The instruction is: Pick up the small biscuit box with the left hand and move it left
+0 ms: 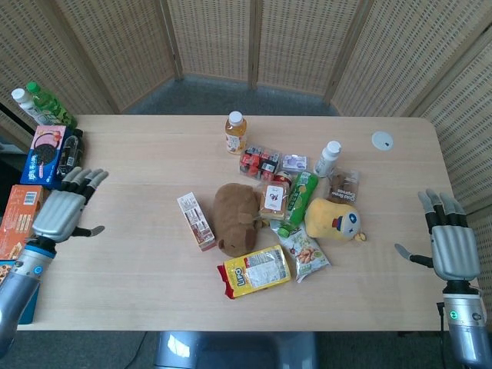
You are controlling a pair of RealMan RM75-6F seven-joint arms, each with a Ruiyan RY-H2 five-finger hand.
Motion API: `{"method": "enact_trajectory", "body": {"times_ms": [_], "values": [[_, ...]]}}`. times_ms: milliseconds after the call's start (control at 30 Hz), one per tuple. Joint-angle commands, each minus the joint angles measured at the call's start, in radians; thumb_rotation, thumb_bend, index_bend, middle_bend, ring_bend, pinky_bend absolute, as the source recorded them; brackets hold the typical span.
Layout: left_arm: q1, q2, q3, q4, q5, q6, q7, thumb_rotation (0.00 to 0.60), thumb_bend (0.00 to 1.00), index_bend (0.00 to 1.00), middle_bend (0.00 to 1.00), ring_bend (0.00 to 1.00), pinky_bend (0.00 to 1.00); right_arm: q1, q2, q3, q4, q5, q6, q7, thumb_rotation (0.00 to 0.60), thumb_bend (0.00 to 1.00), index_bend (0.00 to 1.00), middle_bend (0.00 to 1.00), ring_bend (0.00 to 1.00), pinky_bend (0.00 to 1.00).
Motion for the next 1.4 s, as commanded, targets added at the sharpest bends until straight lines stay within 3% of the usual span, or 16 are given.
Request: {"method": "enact_trajectory", "body": {"times_ms": [33, 267, 667, 800, 1000, 1133, 1400], "values": [[-0.067, -0.069, 0.018, 0.059, 0.037, -0.075, 0.005, 0.6, 0.07, 0.01, 0.05, 0.0, 0.0, -0.006, 0.006, -0.001, -0.012, 0.002, 0.008, -0.011, 0.453, 0.0, 0.0, 0.03, 0.0, 0.0], [-0.179, -0.242, 0.009, 0.221, 0.059, -0.173, 0.045, 0.6, 0.07, 0.06, 0.09, 0.0, 0.0, -0.022, 0.032, -0.001, -0.038, 0.011, 0.027, -0.03, 0.451, 0.0, 0.0, 0.03, 0.0, 0.0], [-0.34, -0.447, -0.005, 0.453, 0.093, -0.266, -0.057, 0.6, 0.07, 0.07, 0.1, 0.01, 0.0, -0.06, 0.077, -0.001, -0.081, 0.025, 0.073, -0.052, 0.452, 0.0, 0.0, 0.03, 0.0, 0.0], [-0.366, -0.487, 0.01, 0.511, 0.103, -0.279, -0.089, 0.6, 0.07, 0.1, 0.16, 0.06, 0.0, -0.069, 0.087, -0.003, -0.087, 0.027, 0.081, -0.054, 0.452, 0.0, 0.0, 0.03, 0.0, 0.0], [-0.379, -0.524, 0.034, 0.582, 0.107, -0.286, -0.125, 0.6, 0.07, 0.25, 0.28, 0.16, 0.0, -0.078, 0.096, -0.002, -0.092, 0.031, 0.087, -0.051, 0.452, 0.0, 0.0, 0.03, 0.0, 0.0], [-0.386, -0.542, 0.047, 0.614, 0.108, -0.286, -0.147, 0.6, 0.07, 0.28, 0.38, 0.26, 0.0, -0.075, 0.094, -0.004, -0.09, 0.032, 0.079, -0.052, 0.454, 0.0, 0.0, 0.03, 0.0, 0.0], [-0.418, -0.589, 0.058, 0.674, 0.11, -0.308, -0.174, 0.6, 0.07, 0.28, 0.34, 0.27, 0.0, -0.075, 0.087, -0.003, -0.081, 0.036, 0.074, -0.046, 0.451, 0.0, 0.0, 0.03, 0.0, 0.0]]}}
